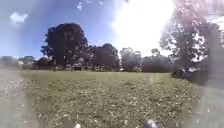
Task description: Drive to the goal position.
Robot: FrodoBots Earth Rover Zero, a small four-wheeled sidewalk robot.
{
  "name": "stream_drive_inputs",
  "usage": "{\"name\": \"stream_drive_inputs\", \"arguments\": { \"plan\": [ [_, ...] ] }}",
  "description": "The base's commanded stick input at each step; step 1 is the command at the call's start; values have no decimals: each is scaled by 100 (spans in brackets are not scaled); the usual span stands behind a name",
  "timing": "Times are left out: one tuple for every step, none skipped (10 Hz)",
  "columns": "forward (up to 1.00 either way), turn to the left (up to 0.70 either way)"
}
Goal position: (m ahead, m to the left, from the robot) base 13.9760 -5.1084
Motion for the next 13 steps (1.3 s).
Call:
{"name": "stream_drive_inputs", "arguments": {
  "plan": [
    [70,1],
    [70,1],
    [70,2],
    [70,1],
    [70,0],
    [70,0],
    [70,0],
    [70,0],
    [70,0],
    [70,0],
    [70,0],
    [70,0],
    [70,0]
  ]
}}
